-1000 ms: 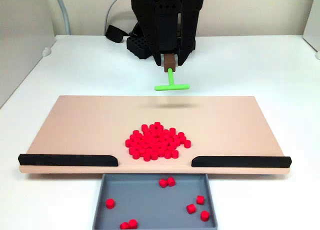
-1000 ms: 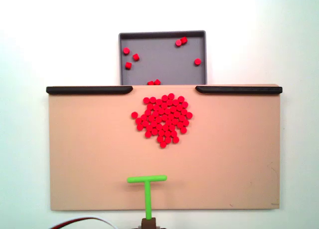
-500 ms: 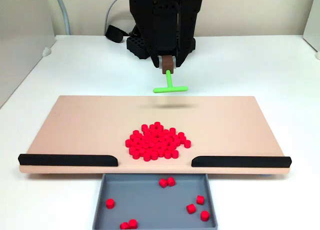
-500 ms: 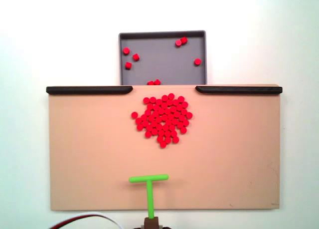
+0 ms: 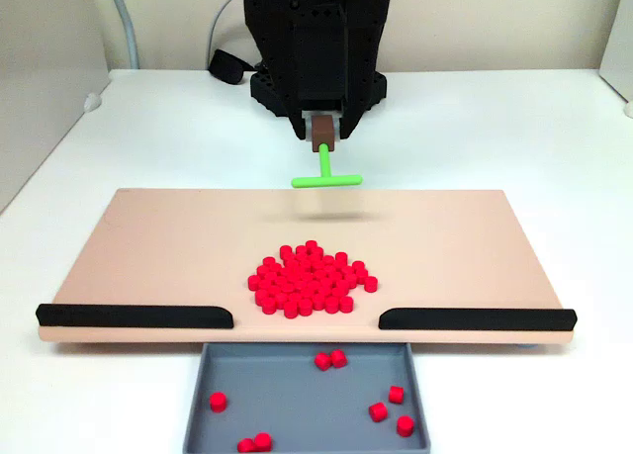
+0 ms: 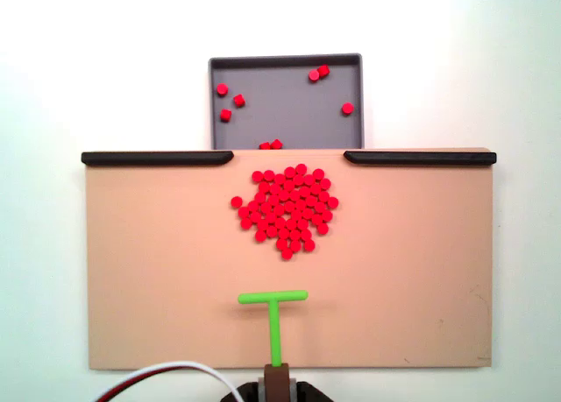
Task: Gather the bottom side granules
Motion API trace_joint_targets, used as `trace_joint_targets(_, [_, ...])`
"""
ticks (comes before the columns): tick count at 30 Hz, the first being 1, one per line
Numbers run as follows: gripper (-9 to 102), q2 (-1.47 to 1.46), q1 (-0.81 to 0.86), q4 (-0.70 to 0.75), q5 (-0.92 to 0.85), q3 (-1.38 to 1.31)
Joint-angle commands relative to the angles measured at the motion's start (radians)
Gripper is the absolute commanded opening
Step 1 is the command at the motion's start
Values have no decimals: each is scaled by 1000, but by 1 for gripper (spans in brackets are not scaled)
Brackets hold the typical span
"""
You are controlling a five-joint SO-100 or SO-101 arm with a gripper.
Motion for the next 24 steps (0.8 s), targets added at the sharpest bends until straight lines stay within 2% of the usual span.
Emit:
trace_joint_targets(1, [0,21,12,-55,9,43])
trace_joint_targets(20, [0,2,49,-249,-11,164])
trace_joint_targets(24, [0,-11,48,-250,-15,166])
